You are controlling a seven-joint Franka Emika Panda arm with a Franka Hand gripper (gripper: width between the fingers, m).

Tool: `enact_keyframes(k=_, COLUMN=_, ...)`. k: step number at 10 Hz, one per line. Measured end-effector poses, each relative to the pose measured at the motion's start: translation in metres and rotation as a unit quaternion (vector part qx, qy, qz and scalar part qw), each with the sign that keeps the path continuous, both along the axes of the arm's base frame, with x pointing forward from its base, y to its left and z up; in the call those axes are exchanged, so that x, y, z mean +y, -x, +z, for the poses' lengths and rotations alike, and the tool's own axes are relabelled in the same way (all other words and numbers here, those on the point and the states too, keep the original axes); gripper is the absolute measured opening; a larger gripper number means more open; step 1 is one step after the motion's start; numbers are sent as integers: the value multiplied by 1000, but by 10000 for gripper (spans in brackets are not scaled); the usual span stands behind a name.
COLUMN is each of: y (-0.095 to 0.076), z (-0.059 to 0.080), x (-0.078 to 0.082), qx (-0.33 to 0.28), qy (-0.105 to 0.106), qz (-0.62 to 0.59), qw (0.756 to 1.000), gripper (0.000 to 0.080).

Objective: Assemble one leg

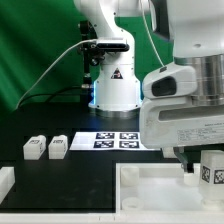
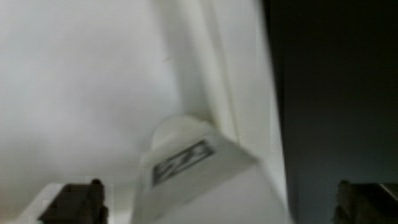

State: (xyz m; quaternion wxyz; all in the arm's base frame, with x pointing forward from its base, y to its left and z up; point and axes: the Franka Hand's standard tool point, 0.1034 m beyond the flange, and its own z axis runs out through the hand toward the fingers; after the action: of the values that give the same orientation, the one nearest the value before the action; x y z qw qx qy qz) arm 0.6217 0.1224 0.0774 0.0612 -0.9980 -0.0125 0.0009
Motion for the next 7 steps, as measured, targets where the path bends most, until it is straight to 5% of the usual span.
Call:
enact_keyframes(k=2, y=0, z=-1, x=0, qx=1, qy=-1, qz=-5, qw=1000, gripper=649)
enact_keyframes(k=4, y=0, z=-1, x=0, qx=5, qy=-2, qz=-40, qw=999, gripper=396)
enact_keyframes(k=7, y=0, z=-1, x=0, qx=25, qy=-5, qz=-175, qw=984, gripper=298)
